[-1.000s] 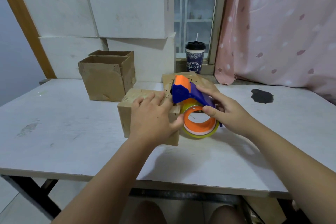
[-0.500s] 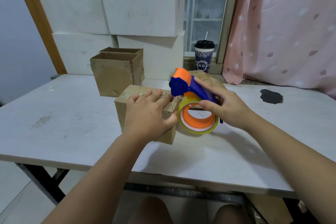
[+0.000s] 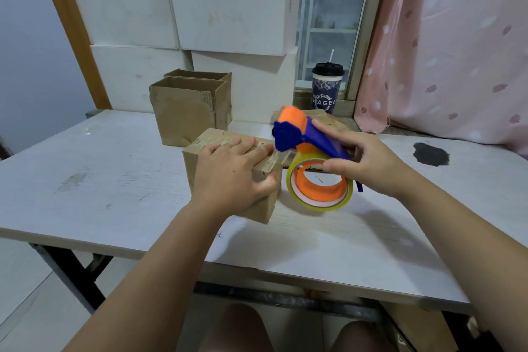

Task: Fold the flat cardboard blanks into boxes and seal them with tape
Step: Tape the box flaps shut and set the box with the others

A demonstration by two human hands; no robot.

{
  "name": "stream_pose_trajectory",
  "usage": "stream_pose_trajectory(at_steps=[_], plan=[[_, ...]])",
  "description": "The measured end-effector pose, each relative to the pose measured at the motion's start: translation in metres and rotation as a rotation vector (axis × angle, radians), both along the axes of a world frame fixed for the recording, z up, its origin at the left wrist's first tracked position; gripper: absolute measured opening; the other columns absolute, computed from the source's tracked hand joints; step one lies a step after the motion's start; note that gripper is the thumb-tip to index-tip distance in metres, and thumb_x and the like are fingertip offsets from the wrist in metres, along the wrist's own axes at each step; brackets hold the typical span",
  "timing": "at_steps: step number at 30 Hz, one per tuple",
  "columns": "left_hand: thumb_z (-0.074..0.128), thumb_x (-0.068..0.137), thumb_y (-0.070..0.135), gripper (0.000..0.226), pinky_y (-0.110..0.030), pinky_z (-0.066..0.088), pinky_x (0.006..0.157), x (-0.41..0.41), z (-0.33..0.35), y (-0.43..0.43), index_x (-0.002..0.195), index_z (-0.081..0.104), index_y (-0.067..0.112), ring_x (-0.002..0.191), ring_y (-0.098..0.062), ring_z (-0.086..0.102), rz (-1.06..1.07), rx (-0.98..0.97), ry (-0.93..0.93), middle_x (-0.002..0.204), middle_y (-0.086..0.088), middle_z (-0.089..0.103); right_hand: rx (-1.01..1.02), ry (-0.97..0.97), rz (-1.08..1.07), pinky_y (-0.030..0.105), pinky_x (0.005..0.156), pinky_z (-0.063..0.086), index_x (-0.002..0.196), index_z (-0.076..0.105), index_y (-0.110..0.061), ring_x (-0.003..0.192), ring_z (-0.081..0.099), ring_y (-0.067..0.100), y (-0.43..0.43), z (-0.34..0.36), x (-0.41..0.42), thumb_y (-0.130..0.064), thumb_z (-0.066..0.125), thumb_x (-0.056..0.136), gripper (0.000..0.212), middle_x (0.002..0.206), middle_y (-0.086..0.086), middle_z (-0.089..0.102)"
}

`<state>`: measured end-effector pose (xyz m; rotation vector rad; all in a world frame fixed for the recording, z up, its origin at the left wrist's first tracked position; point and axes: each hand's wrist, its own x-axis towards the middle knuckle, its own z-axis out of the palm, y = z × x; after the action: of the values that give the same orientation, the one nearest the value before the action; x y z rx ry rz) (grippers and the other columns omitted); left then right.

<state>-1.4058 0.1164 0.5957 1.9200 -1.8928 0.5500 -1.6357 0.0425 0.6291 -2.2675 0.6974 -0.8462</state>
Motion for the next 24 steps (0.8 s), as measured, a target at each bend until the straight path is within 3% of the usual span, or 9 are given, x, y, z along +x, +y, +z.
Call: stream_pose_trajectory(at_steps=[3, 7, 10, 14, 17, 19, 21, 24], plan=[[0.024, 0.074, 0.06, 0.063, -0.034, 0.035, 0.084, 0.011, 0.004, 0.001, 0.121, 0.059, 0.04, 0.111, -0.01, 0.055, -0.015, -0.003, -0.007, 0.118, 0.015, 0.063, -0.114, 0.121, -0.073, 0.032, 0.101, 0.043, 0.124, 0.041, -0.061, 0.12, 0.048, 0.008, 0.002, 0.001, 0.007, -0.056, 0.07, 0.065, 0.065, 0.128, -0.027, 0.05], [0.026, 0.073, 0.059, 0.063, -0.036, 0.04, 0.083, 0.02, 0.005, 0.002, 0.122, 0.06, 0.038, 0.109, -0.013, 0.057, -0.023, -0.001, -0.011, 0.117, 0.012, 0.064, -0.126, 0.16, -0.102, 0.042, 0.105, 0.041, 0.134, 0.042, -0.055, 0.123, 0.048, 0.009, 0.0, 0.006, 0.014, -0.069, 0.063, 0.064, 0.074, 0.134, -0.024, 0.051], [0.028, 0.073, 0.059, 0.063, -0.039, 0.041, 0.087, 0.021, 0.005, 0.004, 0.122, 0.061, 0.038, 0.113, -0.016, 0.058, -0.01, -0.011, 0.003, 0.12, 0.008, 0.065, -0.104, 0.131, -0.095, 0.037, 0.099, 0.046, 0.136, 0.045, -0.05, 0.121, 0.051, 0.006, -0.004, 0.006, 0.016, -0.069, 0.065, 0.065, 0.075, 0.132, -0.023, 0.054], [0.028, 0.071, 0.061, 0.065, -0.04, 0.039, 0.092, 0.022, 0.004, 0.006, 0.122, 0.061, 0.04, 0.117, -0.017, 0.057, -0.01, -0.016, 0.036, 0.125, 0.006, 0.062, 0.295, -0.159, 0.06, 0.016, 0.065, 0.05, 0.135, 0.048, -0.042, 0.081, 0.066, 0.003, -0.006, -0.009, 0.016, -0.035, 0.077, 0.075, 0.066, 0.102, -0.014, 0.072], [0.025, 0.07, 0.061, 0.067, -0.038, 0.036, 0.094, 0.023, 0.004, 0.007, 0.123, 0.06, 0.04, 0.121, -0.016, 0.053, -0.009, -0.025, 0.041, 0.128, 0.007, 0.06, 0.384, -0.247, 0.07, 0.015, 0.059, 0.049, 0.138, 0.046, -0.033, 0.066, 0.063, 0.002, -0.001, -0.018, 0.016, -0.028, 0.072, 0.074, 0.069, 0.088, -0.014, 0.072], [0.023, 0.069, 0.061, 0.07, -0.036, 0.033, 0.095, 0.022, 0.005, 0.008, 0.125, 0.059, 0.04, 0.122, -0.014, 0.051, -0.01, -0.013, 0.044, 0.13, 0.008, 0.059, 0.274, -0.172, 0.026, 0.019, 0.064, 0.052, 0.134, 0.048, -0.045, 0.072, 0.064, 0.005, 0.003, -0.015, 0.015, -0.033, 0.079, 0.073, 0.069, 0.094, -0.021, 0.07], [0.019, 0.068, 0.062, 0.073, -0.036, 0.032, 0.097, 0.023, 0.007, 0.008, 0.128, 0.056, 0.041, 0.125, -0.012, 0.048, -0.008, 0.002, 0.038, 0.132, 0.01, 0.057, 0.112, -0.046, -0.024, 0.029, 0.082, 0.054, 0.126, 0.048, -0.057, 0.094, 0.062, 0.01, 0.004, -0.009, 0.012, -0.044, 0.079, 0.068, 0.068, 0.109, -0.03, 0.063], [0.016, 0.067, 0.063, 0.076, -0.035, 0.029, 0.1, 0.027, 0.007, 0.007, 0.131, 0.051, 0.044, 0.129, -0.01, 0.043, 0.0, 0.03, 0.03, 0.137, 0.013, 0.052, -0.047, 0.072, -0.075, 0.031, 0.106, 0.039, 0.126, 0.046, -0.056, 0.123, 0.047, 0.009, 0.005, -0.004, 0.004, -0.049, 0.075, 0.063, 0.07, 0.129, -0.027, 0.053]])
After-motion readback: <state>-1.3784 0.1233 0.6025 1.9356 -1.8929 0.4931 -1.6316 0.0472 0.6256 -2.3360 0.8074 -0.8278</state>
